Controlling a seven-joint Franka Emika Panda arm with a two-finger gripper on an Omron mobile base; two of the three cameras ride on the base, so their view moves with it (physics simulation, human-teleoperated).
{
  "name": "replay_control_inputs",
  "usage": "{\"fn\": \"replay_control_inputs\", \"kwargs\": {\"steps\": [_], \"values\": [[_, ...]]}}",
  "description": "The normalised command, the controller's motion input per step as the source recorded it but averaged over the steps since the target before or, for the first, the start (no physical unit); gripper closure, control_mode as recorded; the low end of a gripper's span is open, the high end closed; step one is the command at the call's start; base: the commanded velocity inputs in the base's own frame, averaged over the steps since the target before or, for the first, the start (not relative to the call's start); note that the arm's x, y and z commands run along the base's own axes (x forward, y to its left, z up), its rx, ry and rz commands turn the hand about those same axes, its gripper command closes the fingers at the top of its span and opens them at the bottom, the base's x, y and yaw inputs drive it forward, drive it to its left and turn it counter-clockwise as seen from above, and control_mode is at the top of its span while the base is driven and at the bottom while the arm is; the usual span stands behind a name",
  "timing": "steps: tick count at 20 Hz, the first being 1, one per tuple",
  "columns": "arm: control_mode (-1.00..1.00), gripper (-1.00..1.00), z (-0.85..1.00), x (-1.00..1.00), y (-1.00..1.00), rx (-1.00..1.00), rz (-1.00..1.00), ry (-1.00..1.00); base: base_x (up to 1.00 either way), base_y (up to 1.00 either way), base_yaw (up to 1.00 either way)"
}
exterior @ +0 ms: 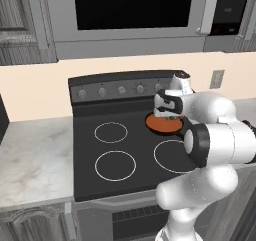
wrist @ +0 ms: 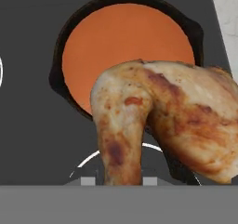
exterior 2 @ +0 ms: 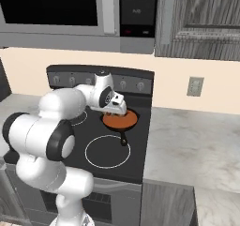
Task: Retrieve the chicken drumstick from the fridge and place it on the saucepan with marinade on the stove.
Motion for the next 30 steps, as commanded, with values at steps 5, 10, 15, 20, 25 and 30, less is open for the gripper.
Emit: {"fn": "replay_control_inputs", "kwargs": {"steps": [5,10,15,20,25,30], "values": [[-1.0,1.0,-0.48,0.29,-0.18,0.0,0.0,-0.01,0.0,0.0,0.0],[-1.0,1.0,-0.09,0.46,-0.12,0.0,0.02,-0.05,0.0,0.0,0.0],[-1.0,1.0,-0.24,0.51,0.0,0.0,0.0,0.0,0.0,0.0,0.0],[-1.0,1.0,-0.41,0.21,0.0,-0.01,0.0,0.05,0.0,0.0,0.0],[-1.0,1.0,-0.42,0.11,0.0,-0.01,0.0,0.06,0.0,0.0,0.0],[-1.0,1.0,-0.14,0.1,0.0,0.0,0.0,0.0,0.0,0.0,0.0]]}}
